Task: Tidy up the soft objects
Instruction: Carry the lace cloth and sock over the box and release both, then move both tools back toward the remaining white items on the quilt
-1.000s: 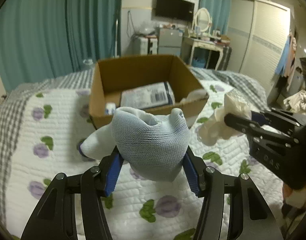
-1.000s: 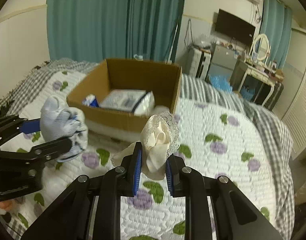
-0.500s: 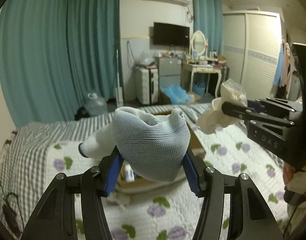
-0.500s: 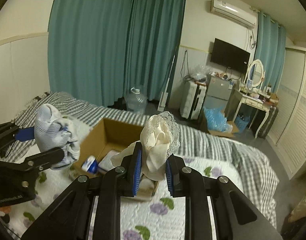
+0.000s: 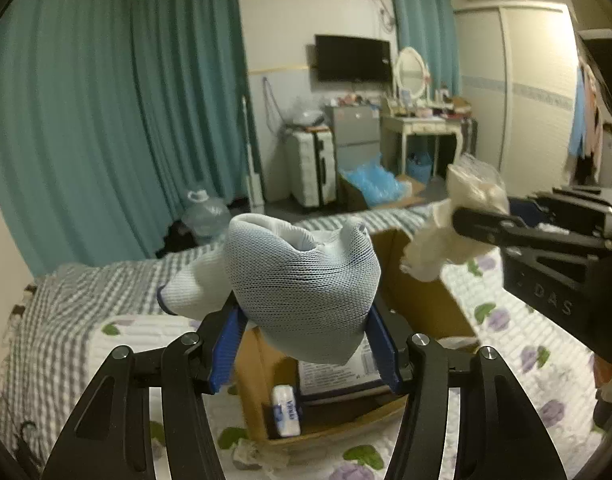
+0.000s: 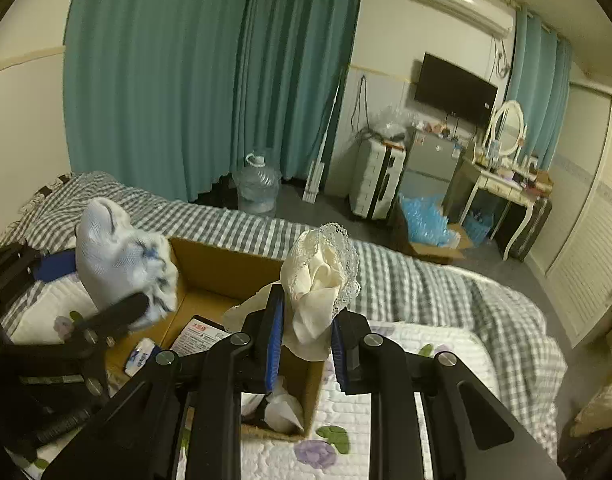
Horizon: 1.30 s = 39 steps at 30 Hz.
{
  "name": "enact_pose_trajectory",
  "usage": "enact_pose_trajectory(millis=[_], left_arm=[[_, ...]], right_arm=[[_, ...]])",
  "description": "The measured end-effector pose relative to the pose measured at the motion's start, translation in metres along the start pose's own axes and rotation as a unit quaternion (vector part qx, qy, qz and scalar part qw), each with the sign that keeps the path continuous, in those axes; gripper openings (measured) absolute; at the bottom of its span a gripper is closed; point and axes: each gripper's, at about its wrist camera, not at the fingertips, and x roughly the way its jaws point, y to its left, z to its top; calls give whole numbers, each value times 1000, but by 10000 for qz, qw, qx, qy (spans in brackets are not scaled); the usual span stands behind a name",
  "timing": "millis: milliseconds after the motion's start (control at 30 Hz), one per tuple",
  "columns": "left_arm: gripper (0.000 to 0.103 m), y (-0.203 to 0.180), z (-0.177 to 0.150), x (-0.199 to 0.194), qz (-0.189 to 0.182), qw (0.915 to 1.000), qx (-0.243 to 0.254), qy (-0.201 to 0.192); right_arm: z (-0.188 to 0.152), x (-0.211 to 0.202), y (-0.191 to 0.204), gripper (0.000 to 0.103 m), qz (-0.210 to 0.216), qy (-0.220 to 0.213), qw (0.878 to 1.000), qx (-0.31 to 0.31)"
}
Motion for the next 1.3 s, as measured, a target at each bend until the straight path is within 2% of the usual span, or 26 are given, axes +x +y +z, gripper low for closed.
enact_pose_trajectory(millis=[167, 233, 367, 400, 433, 467, 500, 533, 667, 900, 1033, 1067, 1167, 1300], left_arm=[[56, 1, -15, 30, -140, 9995, -144, 263], [56, 2, -20, 38, -119, 9989, -189, 412], [60, 0, -26, 45, -122, 9988, -160, 446], [61, 0, -26, 46, -124, 9988, -170, 449], [61, -2, -27, 46, -108, 9988, -182, 438], [69, -2, -27, 46, -88, 9988, -186, 441], [75, -2, -27, 46, -94, 9988, -185, 451], [77, -2, -26, 46, -73, 9986, -199, 481], [88, -1, -20, 32, -95, 9996, -188, 210], [88, 7, -1, -6, 1, 9998, -40, -169], [88, 18, 9, -45, -65, 9984, -128, -542], [88, 21, 10, -57, -72, 9980, -157, -600], [99, 27, 11, -87, -52, 9971, -164, -739], [99, 36, 1, -122, 107, 9959, -223, -872]], right_arm=[[-6, 42, 0, 20, 64, 366, 9993, 105], [-9, 53, -1, 20, 131, 412, 9989, 190], [-16, 61, -5, 21, 205, 412, 9983, 365], [-17, 62, -6, 27, 204, 404, 9981, 417], [-17, 63, -7, 42, 222, 384, 9980, 458], [-17, 63, -9, 53, 245, 358, 9978, 492], [-17, 60, -11, 75, 263, 294, 9977, 557], [-17, 56, -11, 81, 291, 210, 9975, 611], [-14, 32, -18, 82, 292, -45, 9973, 672], [-8, -25, -26, 93, 212, -427, 9972, 577], [-13, -66, -25, 101, 141, -651, 9966, 477], [-17, -79, -24, 102, 178, -717, 9961, 492], [-28, -111, -18, 102, 256, -857, 9948, 488], [-50, -137, 0, 102, 331, -906, 9951, 237]])
